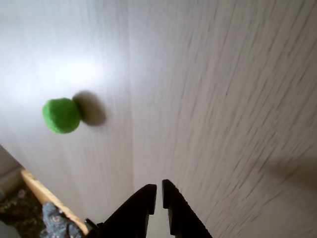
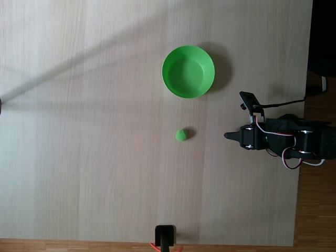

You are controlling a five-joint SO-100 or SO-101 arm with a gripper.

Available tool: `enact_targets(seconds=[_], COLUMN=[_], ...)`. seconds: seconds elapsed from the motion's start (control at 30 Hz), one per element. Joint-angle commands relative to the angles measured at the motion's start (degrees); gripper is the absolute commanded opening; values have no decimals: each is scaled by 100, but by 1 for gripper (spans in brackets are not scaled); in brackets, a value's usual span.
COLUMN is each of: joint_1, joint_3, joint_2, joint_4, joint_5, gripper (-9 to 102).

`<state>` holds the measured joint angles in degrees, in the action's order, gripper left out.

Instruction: Grasp a green pompom and put it in the green bowl.

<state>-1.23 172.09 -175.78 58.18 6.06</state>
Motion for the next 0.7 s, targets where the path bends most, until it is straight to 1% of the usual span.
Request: enact_targets(seconds=[0.0, 0.53, 0.67], joint_1=[53, -35, -35], joint_3=[-141, -149, -220], joint_2=[-44, -35, 220], joint_4=[-53, -62, -62], joint_5=[0, 18, 26], gripper=[0, 0, 0])
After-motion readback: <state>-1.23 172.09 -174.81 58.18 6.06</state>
